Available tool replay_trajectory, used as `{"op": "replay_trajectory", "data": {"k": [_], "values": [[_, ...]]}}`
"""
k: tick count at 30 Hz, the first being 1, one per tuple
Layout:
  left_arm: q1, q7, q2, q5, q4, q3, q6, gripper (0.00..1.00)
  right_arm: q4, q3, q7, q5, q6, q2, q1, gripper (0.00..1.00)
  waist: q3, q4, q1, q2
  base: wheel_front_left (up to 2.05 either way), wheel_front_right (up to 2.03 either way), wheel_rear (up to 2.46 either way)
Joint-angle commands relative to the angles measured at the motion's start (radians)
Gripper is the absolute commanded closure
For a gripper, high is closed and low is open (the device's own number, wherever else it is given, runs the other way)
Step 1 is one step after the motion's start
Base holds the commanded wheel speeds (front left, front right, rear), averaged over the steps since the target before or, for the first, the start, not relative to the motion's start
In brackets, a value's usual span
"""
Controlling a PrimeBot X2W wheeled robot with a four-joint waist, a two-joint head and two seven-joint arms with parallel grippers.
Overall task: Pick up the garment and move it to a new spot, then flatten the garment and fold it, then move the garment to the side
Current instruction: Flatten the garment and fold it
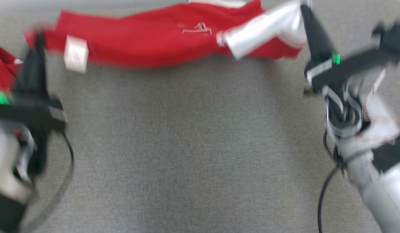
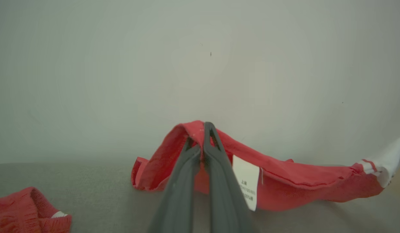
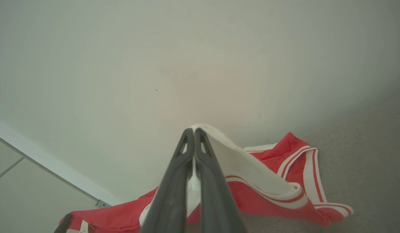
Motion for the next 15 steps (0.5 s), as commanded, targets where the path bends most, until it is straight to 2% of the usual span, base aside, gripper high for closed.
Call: {"op": "replay_trajectory", "data": {"k": [1,9,11,15], "values": [[0.078,-0.004,0.011,0.003,-0.036,0.004,0.018,1.0,-0.027,-0.002,-0.01,0.014,0.0,-0.018,0.056,1.0,-0.054,-0.009,0.0002,0.0,0.0,0.0,0.0],[0.412,-0.004,-0.016,0.013,-0.231,0.089,0.102,1.0,-0.173,-0.003,0.011,0.05,0.0,-0.093,0.363,1.0,-0.115,-0.013,0.0002,0.0,0.0,0.0,0.0],[0.482,-0.004,-0.028,0.031,-0.257,0.106,0.111,1.0,-0.199,-0.006,0.019,0.055,0.0,-0.11,0.431,1.0,-0.127,-0.014,0.0002,0.0,0.0,0.0,0.0],[0.632,-0.004,-0.09,0.062,-0.269,0.152,0.113,1.0,-0.246,-0.012,0.039,0.057,0.0,-0.141,0.588,1.0,-0.158,-0.014,0.0002,0.0,0.0,0.0,0.0]]}}
